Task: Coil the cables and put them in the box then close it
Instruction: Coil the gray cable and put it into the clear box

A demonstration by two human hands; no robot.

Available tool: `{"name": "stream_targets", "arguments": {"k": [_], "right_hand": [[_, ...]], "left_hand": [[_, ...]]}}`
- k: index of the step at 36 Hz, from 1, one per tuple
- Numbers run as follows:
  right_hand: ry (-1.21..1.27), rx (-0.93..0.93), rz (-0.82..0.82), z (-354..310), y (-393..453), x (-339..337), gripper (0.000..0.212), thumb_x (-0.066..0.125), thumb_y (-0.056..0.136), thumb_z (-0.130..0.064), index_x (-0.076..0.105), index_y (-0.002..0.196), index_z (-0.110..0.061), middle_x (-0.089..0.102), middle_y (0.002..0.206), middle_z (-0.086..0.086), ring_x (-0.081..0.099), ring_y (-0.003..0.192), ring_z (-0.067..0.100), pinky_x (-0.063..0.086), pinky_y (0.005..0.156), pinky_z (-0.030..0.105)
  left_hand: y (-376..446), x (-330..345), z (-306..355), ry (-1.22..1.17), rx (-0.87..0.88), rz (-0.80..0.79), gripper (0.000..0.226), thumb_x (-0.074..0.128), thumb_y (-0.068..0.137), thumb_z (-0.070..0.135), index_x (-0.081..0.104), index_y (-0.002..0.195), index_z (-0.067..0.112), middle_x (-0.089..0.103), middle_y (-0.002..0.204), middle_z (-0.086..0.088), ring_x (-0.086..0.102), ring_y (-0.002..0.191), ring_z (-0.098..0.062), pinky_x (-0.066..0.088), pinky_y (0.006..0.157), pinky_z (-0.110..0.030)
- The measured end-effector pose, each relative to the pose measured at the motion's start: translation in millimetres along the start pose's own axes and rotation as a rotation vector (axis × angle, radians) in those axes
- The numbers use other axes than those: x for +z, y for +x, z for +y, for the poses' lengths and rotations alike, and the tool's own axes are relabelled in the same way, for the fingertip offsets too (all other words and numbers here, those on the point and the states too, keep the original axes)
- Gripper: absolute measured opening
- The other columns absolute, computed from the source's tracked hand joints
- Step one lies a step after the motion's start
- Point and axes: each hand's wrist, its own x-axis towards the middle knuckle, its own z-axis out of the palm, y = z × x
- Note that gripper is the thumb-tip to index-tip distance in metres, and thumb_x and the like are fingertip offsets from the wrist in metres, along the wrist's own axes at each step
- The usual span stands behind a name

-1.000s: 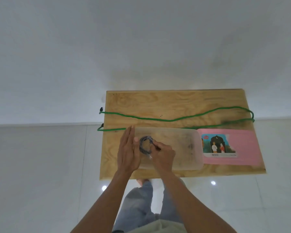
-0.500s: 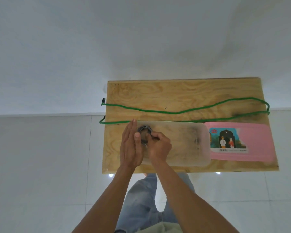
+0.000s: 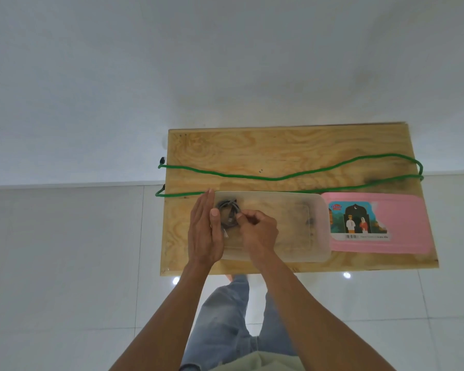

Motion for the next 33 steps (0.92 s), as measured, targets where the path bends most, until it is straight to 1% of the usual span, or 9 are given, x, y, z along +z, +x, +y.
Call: {"name": "stream_targets", "arguments": {"k": [3,6,10,13,16,22,25,29,33], "right_hand": [[0.008,0.008,0.016,-0.9,0.4,-1.8,0.005,0.078,0.082,-0.019,0.074,0.084,-0.022,0.07,0.075,-0.01,0.067,0.074,0.008,0.058,0.087,0.038],[0.021,0.017,0.013,-2.3,0.3,-3.6,0.011,0.078,0.082,-0.018,0.07,0.081,-0.026,0.067,0.072,-0.015,0.069,0.075,0.012,0.059,0.085,0.04],[0.045,0.022,0.013,-1.4,1.0,-2.7,0.016,0.08,0.079,-0.02,0.068,0.075,-0.03,0.071,0.073,-0.01,0.072,0.075,0.018,0.061,0.081,0.042],[0.05,0.031,0.01,0.8,1.7,-1.7,0.019,0.081,0.079,-0.021,0.068,0.071,-0.033,0.073,0.075,-0.007,0.073,0.074,0.019,0.061,0.079,0.042],[0.056,0.036,0.008,2.4,1.8,-1.4,0.023,0.081,0.079,-0.02,0.067,0.069,-0.034,0.074,0.075,-0.006,0.073,0.075,0.02,0.061,0.079,0.042],[0.041,0.036,0.017,0.5,1.5,-3.4,0.027,0.079,0.08,-0.016,0.066,0.068,-0.036,0.074,0.077,-0.006,0.073,0.076,0.019,0.061,0.08,0.042],[0.022,0.02,0.017,-1.0,0.2,-5.9,0.024,0.079,0.08,-0.017,0.067,0.07,-0.036,0.073,0.076,-0.008,0.072,0.076,0.017,0.061,0.08,0.042],[0.007,0.023,0.018,-4.8,-2.2,-9.2,0.008,0.076,0.082,-0.021,0.073,0.079,-0.028,0.073,0.076,-0.009,0.072,0.076,0.016,0.061,0.079,0.04],[0.005,0.025,-0.001,-11.7,-7.2,-13.3,0.004,0.073,0.083,-0.027,0.073,0.079,-0.027,0.073,0.076,-0.009,0.071,0.076,0.016,0.061,0.079,0.039]], "left_hand": [[0.6,0.1,-0.3,0.009,0.01,0.001,0.064,0.016,0.106,0.049,0.041,0.15,0.011,0.041,0.156,-0.001,0.031,0.148,-0.016,0.024,0.12,-0.027],[0.6,0.2,-1.1,0.02,0.01,-0.003,0.058,0.02,0.106,0.043,0.04,0.151,0.012,0.039,0.156,0.003,0.03,0.149,-0.015,0.024,0.12,-0.026],[0.8,0.7,-1.7,0.028,0.002,-0.003,0.055,0.023,0.106,0.037,0.04,0.151,0.011,0.038,0.154,0.007,0.029,0.148,-0.014,0.023,0.119,-0.025],[0.7,1.2,-2.7,0.026,-0.002,-0.004,0.054,0.024,0.106,0.036,0.04,0.151,0.011,0.04,0.155,0.003,0.03,0.148,-0.015,0.025,0.12,-0.029],[0.6,1.1,-2.8,0.025,0.001,-0.002,0.054,0.024,0.106,0.036,0.04,0.151,0.011,0.04,0.156,0.001,0.03,0.148,-0.015,0.025,0.12,-0.03],[0.7,1.6,-1.8,0.036,0.0,0.006,0.053,0.024,0.106,0.035,0.04,0.15,0.011,0.037,0.152,0.01,0.029,0.147,-0.012,0.025,0.119,-0.029],[0.8,1.4,-1.5,0.034,-0.005,0.004,0.052,0.025,0.106,0.034,0.04,0.15,0.011,0.038,0.152,0.009,0.03,0.147,-0.015,0.025,0.119,-0.03],[0.2,0.6,0.6,0.029,-0.008,0.002,0.054,0.023,0.105,0.037,0.04,0.15,0.011,0.04,0.153,0.006,0.03,0.147,-0.016,0.025,0.119,-0.03],[0.0,0.4,0.2,0.028,-0.004,-0.001,0.055,0.023,0.105,0.037,0.04,0.15,0.01,0.04,0.154,0.003,0.031,0.147,-0.016,0.026,0.119,-0.032]]}}
